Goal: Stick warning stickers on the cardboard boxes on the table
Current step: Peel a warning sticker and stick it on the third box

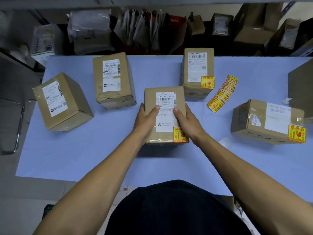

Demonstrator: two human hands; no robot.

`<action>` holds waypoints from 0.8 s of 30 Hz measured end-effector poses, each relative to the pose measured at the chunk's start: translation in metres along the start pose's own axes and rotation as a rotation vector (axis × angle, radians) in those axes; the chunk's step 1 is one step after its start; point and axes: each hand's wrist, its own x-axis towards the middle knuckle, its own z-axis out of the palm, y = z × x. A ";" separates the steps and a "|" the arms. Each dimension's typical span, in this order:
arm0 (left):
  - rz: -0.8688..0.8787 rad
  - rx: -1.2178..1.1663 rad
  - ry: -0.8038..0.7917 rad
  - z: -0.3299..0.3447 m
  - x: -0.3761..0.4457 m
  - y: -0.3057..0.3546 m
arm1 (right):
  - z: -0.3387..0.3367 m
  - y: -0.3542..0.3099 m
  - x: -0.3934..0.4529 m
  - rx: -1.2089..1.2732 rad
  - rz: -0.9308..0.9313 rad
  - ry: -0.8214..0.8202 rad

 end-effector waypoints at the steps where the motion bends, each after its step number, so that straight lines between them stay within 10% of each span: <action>1: -0.004 -0.020 -0.006 -0.004 0.010 0.008 | 0.002 -0.009 0.008 -0.003 -0.010 0.006; 24: 0.020 0.164 0.044 -0.009 0.178 0.099 | 0.011 -0.110 0.166 0.005 0.093 0.131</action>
